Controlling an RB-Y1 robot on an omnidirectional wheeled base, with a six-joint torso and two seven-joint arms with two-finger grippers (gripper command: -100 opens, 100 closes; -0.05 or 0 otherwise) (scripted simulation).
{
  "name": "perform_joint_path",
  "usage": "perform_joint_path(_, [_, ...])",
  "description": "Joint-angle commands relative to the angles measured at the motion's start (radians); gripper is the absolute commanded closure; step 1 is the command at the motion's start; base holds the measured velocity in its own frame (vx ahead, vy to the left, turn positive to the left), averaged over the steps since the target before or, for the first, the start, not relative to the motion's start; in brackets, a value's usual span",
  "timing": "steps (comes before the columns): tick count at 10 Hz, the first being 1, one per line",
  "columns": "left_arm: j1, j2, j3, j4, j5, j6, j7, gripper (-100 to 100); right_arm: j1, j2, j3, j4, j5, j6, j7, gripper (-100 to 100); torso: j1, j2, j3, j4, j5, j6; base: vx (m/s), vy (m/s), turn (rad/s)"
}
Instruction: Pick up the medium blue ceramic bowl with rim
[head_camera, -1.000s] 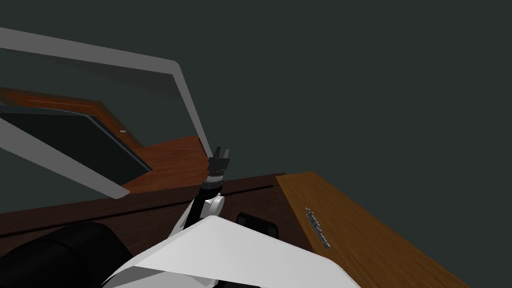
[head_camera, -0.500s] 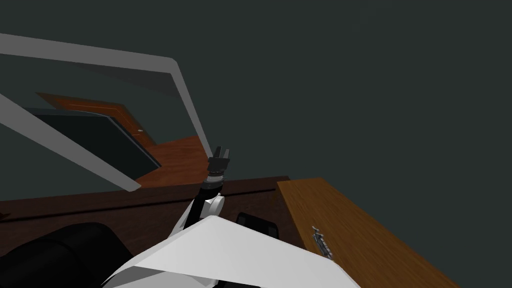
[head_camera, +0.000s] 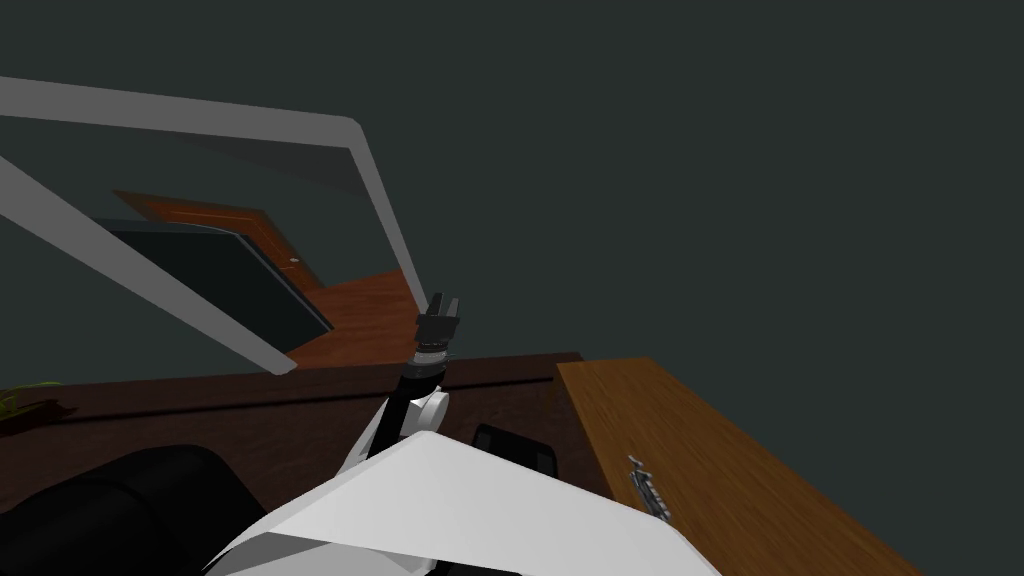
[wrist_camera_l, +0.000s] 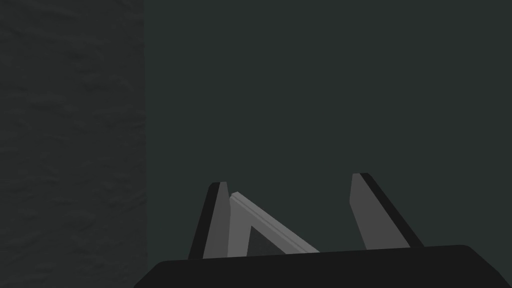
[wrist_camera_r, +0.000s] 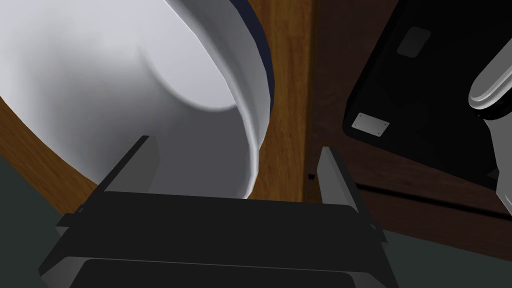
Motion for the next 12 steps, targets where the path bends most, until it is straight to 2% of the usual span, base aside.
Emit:
perform_joint_path(1, [0.000, 0.000, 0.000, 0.000, 0.000, 0.000, 0.000, 0, 0.000, 0.000, 0.000, 0.000, 0.000, 0.000, 0.000, -100, 0.000, 0.000, 0.000, 0.000, 0.000, 0.000, -0.009, 0.004, 0.007])
perform_joint_path(2, [0.000, 0.000, 0.000, 0.000, 0.000, 0.000, 0.000, 0, -0.002, 0.001, 0.000, 0.002, -0.001, -0.002, 0.001, 100, 0.000, -0.001, 0.000, 0.000, 0.000, 0.000, 0.000, 0.000, 0.000])
perform_joint_path(6, [0.000, 0.000, 0.000, 0.000, 0.000, 0.000, 0.000, 0, -0.002, 0.002, 0.001, 0.002, -0.001, -0.002, 0.000, 100, -0.001, -0.002, -0.001, -0.001, 0.000, -0.001, 0.000, 0.000, 0.000])
perform_joint_path(7, [0.000, 0.000, 0.000, 0.000, 0.000, 0.000, 0.000, 0, -0.002, 0.002, 0.001, 0.002, -0.001, -0.002, 0.000, 0, 0.000, -0.002, -0.001, -0.001, 0.001, -0.001, 0.000, 0.000, 0.000])
perform_joint_path(8, [0.000, 0.000, 0.000, 0.000, 0.000, 0.000, 0.000, 0, 0.022, -0.016, -0.002, -0.034, 0.004, 0.016, 0.000, 100, 0.000, -0.002, -0.001, -0.001, 0.001, -0.001, 0.014, -0.010, -0.065])
perform_joint_path(12, [0.000, 0.000, 0.000, 0.000, 0.000, 0.000, 0.000, 0, 0.070, -0.049, -0.008, -0.106, 0.015, 0.050, -0.003, 100, 0.001, -0.003, -0.002, -0.001, 0.002, -0.001, 0.017, -0.007, -0.043])
